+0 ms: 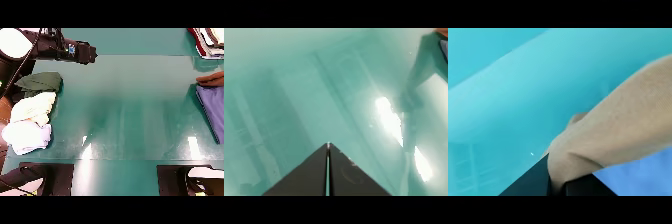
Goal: Fold the shirts.
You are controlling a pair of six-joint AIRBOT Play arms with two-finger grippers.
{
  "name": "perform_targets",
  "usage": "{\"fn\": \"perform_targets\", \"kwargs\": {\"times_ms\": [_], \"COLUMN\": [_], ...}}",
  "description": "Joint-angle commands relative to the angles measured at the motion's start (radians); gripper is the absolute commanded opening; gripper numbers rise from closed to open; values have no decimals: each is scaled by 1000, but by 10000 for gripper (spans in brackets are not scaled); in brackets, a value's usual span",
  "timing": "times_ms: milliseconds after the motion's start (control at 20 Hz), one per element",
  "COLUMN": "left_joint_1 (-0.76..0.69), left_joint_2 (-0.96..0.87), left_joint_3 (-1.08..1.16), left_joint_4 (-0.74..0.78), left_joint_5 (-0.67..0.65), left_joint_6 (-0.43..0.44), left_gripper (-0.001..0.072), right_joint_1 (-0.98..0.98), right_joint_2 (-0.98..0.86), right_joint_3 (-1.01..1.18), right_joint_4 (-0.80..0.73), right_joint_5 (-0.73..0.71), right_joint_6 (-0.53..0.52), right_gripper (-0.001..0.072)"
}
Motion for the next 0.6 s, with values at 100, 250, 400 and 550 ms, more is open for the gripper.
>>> {"fn": "perform_targets", "kwargs": {"times_ms": [100, 250, 400, 550], "left_joint_1": [0, 0, 0, 0], "left_joint_2": [-3, -3, -3, -3], "left_joint_3": [0, 0, 0, 0], "left_joint_4": [3, 3, 3, 3], "left_joint_5": [-1, -1, -1, -1], "left_joint_6": [8, 9, 9, 11], "left_gripper": [25, 25, 25, 25], "right_joint_1": [-47, -102, -143, -203], "right_joint_2": [124, 190, 250, 288], "right_joint_3": [-113, -223, -357, -492], "right_joint_4": [-64, -123, -327, -415], "right_joint_5": [49, 85, 116, 115], "right_joint_6": [16, 16, 16, 19], "right_gripper": [15, 15, 16, 18]}}
